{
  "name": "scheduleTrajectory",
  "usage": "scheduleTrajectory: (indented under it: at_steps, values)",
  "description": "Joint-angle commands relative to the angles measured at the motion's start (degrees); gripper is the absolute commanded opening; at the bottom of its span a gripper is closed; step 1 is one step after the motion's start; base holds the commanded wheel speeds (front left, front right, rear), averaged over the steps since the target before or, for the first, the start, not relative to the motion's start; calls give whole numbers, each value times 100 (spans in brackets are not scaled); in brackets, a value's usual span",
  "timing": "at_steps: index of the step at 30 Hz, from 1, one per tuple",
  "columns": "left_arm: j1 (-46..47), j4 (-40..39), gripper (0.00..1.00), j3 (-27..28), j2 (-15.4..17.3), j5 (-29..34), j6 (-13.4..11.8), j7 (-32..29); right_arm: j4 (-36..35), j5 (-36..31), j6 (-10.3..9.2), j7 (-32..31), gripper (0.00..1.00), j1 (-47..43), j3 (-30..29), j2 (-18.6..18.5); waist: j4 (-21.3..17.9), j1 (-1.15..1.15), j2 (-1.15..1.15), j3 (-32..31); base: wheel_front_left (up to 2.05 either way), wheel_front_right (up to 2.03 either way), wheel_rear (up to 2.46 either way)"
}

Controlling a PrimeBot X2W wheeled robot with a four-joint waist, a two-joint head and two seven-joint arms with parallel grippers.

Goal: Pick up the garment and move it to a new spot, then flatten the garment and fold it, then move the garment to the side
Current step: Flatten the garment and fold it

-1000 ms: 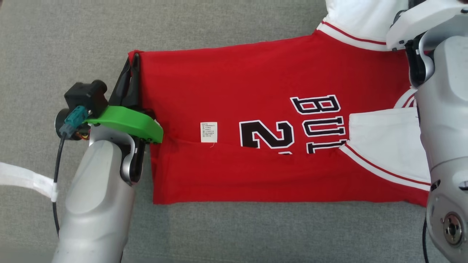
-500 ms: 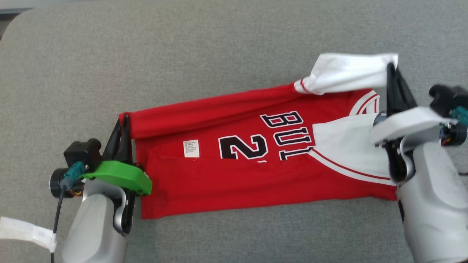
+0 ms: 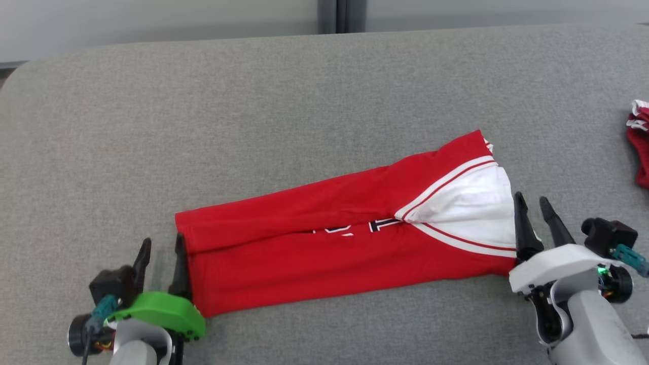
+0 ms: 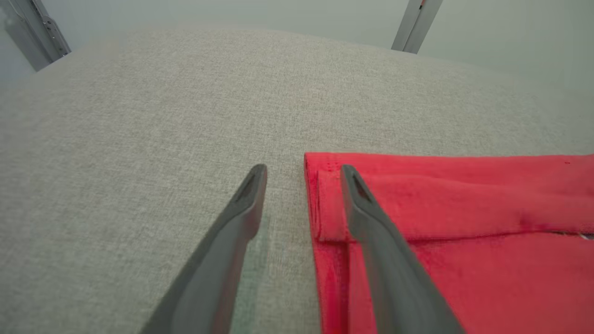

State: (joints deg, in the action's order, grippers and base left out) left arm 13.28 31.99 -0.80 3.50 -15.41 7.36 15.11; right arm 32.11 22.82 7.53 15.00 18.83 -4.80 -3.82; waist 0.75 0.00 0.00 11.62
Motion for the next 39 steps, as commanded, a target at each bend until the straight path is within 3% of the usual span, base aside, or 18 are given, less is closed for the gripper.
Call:
scheduleTrajectory:
  at_steps: [1, 7, 14, 25, 30, 31, 32, 33, 39]
  values:
    - [-308, -114, 100, 65, -17, 62, -22, 0, -59, 29, -10, 22, 100, -223, -56, -69, 47, 0, 0, -86, 0, 0, 0]
    - [-1079, -575, 100, 192, -50, -55, -91, 0, -272, 25, -9, 22, 100, -573, -287, -82, 148, 0, 0, -297, 0, 0, 0]
    - [-1130, -917, 100, -105, -48, -156, -217, 1, -110, -159, -9, -31, 100, -298, -174, -234, 321, 0, 0, -376, 0, 0, 0]
    - [-711, -971, 100, -566, -47, -343, -259, 1, 1209, -724, -9, -463, 100, 504, -156, -474, 694, 0, 0, -258, 0, 0, 0]
    - [-643, -947, 100, -640, -47, -391, -270, 1, 1944, -768, -7, -795, 100, 569, -93, -291, 835, 0, 0, -170, 0, 0, 0]
    - [-654, -944, 100, -632, -48, -390, -274, 1, 2056, -693, -6, -845, 87, 544, -24, -231, 844, 0, 0, -161, 0, 0, 0]
    - [-668, -944, 100, -623, -48, -388, -270, 1, 2119, -643, -5, -878, 49, 530, 42, -203, 849, 0, 0, -154, 0, 0, 0]
    - [-691, -934, 100, -611, -48, -373, -266, 1, 2173, -572, -3, -886, 0, 516, 131, -185, 848, 0, 0, -149, 0, 0, 0]
    - [-796, -929, 100, -527, -49, -302, -249, 0, 2143, -217, -9, -460, 0, 570, 250, -397, 605, 0, 0, -164, 0, 0, 0]
